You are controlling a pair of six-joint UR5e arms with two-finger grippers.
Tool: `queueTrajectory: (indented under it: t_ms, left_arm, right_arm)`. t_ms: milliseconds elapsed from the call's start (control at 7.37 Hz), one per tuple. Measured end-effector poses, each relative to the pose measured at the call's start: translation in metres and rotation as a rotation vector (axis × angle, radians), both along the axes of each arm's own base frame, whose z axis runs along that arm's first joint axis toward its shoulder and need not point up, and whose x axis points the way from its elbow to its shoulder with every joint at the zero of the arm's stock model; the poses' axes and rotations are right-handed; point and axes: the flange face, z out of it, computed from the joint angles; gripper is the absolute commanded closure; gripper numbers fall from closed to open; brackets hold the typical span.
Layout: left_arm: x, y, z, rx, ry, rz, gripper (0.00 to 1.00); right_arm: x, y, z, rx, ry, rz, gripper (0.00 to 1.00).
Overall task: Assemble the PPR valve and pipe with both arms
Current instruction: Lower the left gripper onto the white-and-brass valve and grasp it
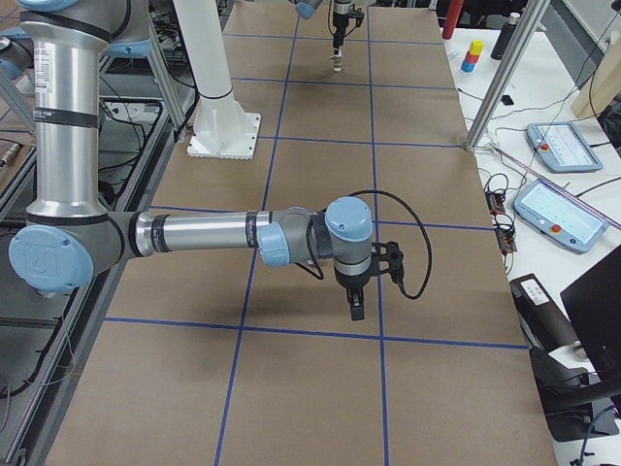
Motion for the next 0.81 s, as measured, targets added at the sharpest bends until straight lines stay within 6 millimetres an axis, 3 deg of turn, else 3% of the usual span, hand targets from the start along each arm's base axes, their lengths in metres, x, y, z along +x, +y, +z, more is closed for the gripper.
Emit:
queueTrajectory:
  t_ms: [271,407,814]
  left_arm:
    - [0.011,-0.011,0.003,-0.005,-0.004,0.006,0.02]
    - [0.016,-0.014,0.004,-0.004,-0.008,0.008,0.10]
    - [0.019,-0.013,0.009,0.007,-0.029,0.008,0.09]
  right_arm:
    - [0.000,0.000,0.000,0.000,0.000,0.000,0.00]
    - [0.000,0.000,0.000,0.000,0.000,0.000,0.00]
    - [0.000,0.000,0.000,0.000,0.000,0.000,0.00]
